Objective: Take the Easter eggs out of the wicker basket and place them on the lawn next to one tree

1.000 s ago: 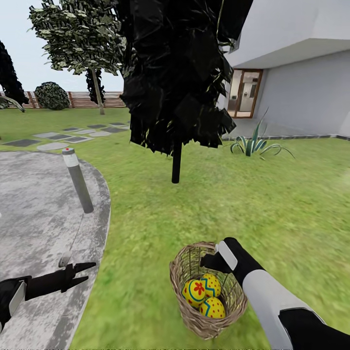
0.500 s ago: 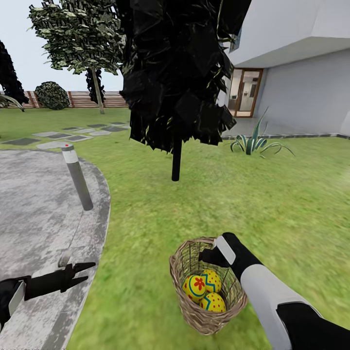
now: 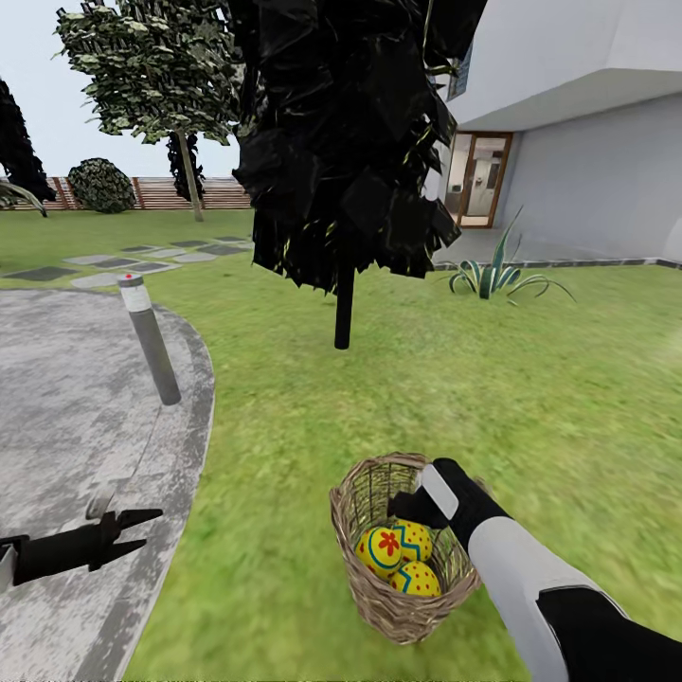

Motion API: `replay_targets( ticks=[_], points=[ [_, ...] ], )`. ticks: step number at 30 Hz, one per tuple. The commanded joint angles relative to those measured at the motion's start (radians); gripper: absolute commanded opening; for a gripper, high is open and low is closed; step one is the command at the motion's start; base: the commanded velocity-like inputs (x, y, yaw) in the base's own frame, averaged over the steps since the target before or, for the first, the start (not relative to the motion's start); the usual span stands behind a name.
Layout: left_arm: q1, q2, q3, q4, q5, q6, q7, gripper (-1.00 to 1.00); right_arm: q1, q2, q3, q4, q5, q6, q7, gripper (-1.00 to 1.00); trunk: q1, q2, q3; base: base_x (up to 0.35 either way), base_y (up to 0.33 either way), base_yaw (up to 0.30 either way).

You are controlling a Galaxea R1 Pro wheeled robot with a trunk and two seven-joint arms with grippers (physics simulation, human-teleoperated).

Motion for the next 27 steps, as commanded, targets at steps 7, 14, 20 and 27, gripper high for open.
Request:
replay_targets(
  ticks=[7,14,20,27],
  points=[
    [-0.001,0.000,0.002,0.000,0.002,0.006,-0.002,1.00,0.000,-0.001,0.006,0.010,-0.010,0.005,-0.009,1.00,0.000,0.000,-0.001,0.004,0.001,0.000],
    [-0.001,-0.003,0.000,0.000,0.002,0.001,-0.001,1.00,0.000,-0.001,0.006,0.011,-0.011,0.006,-0.011,1.00,0.000,0.000,-0.001,0.092,0.059,0.000],
    [-0.001,-0.002,0.000,0.000,0.002,0.000,-0.001,1.00,0.000,-0.001,0.006,0.012,-0.011,0.004,-0.011,1.00,0.000,0.000,-0.001,0.034,0.023,0.000],
    [-0.002,-0.002,0.000,0.000,0.002,0.000,-0.001,1.00,0.000,-0.001,0.006,0.015,-0.010,0.004,-0.011,1.00,0.000,0.000,-0.001,0.125,0.093,0.000]
  ],
)
